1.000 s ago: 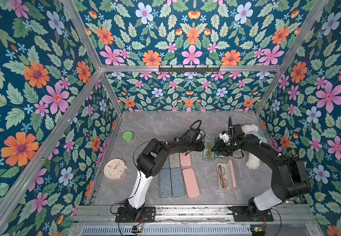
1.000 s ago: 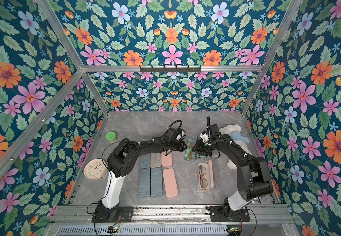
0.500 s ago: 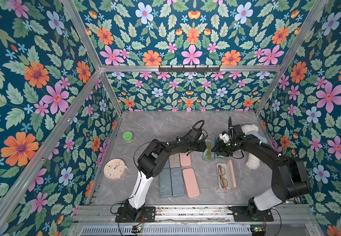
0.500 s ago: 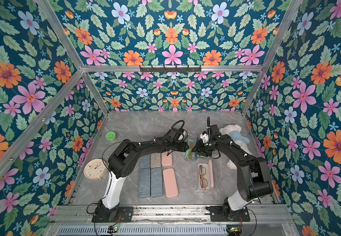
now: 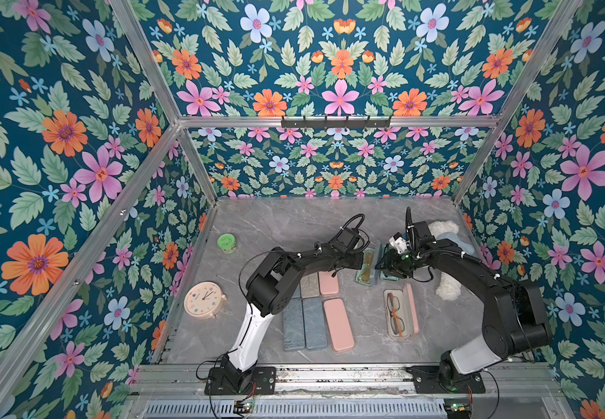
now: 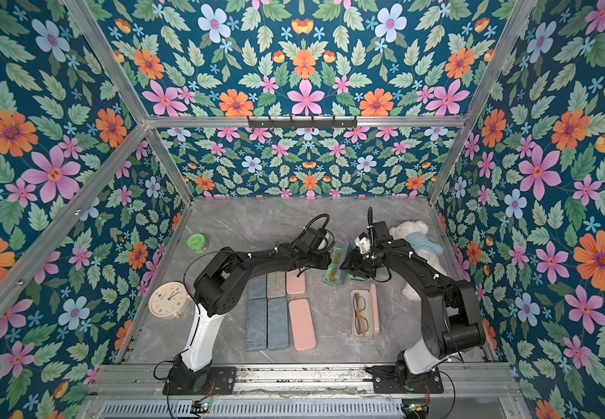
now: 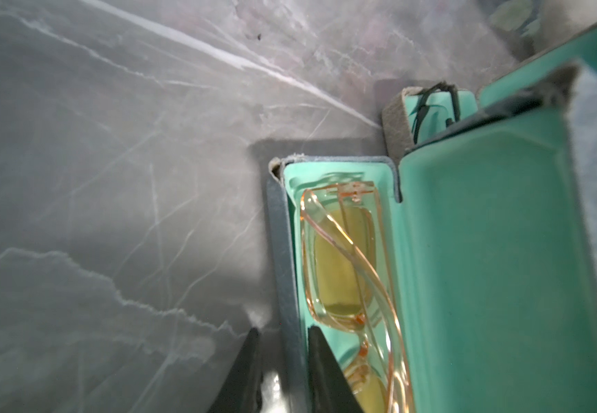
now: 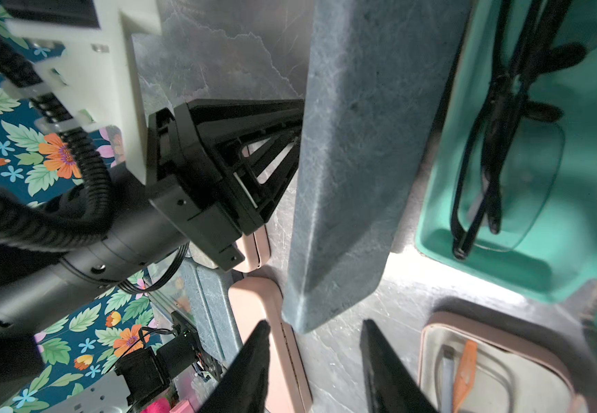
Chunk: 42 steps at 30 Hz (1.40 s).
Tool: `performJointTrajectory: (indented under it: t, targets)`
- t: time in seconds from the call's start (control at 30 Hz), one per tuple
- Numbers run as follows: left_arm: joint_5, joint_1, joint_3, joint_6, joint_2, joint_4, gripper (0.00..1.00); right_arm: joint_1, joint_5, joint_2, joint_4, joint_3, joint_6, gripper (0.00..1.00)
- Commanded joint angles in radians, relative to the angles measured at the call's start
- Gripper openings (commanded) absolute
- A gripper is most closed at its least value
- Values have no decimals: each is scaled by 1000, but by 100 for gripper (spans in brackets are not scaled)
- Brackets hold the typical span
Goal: Close the glasses case
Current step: Move the glasses case to the center of the board.
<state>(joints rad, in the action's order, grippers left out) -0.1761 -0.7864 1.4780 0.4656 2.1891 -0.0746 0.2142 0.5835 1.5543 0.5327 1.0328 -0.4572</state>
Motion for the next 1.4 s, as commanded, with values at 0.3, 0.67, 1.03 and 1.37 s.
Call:
performJointTrajectory:
  t: [0.3,0.67,1.03,1.37]
  targets:
    - [75,17,-103,27,-49,-58,23,33,20,12,-15,14,3,43]
    - [72,29,-215,70,-109,15,18,62,18,47,-22,43,-1,42]
    - [73,30,-280,113,-151,71,18,86,19,76,-27,67,-5,40]
    - [83,31,-320,131,-184,91,17,97,21,94,-39,76,-9,36]
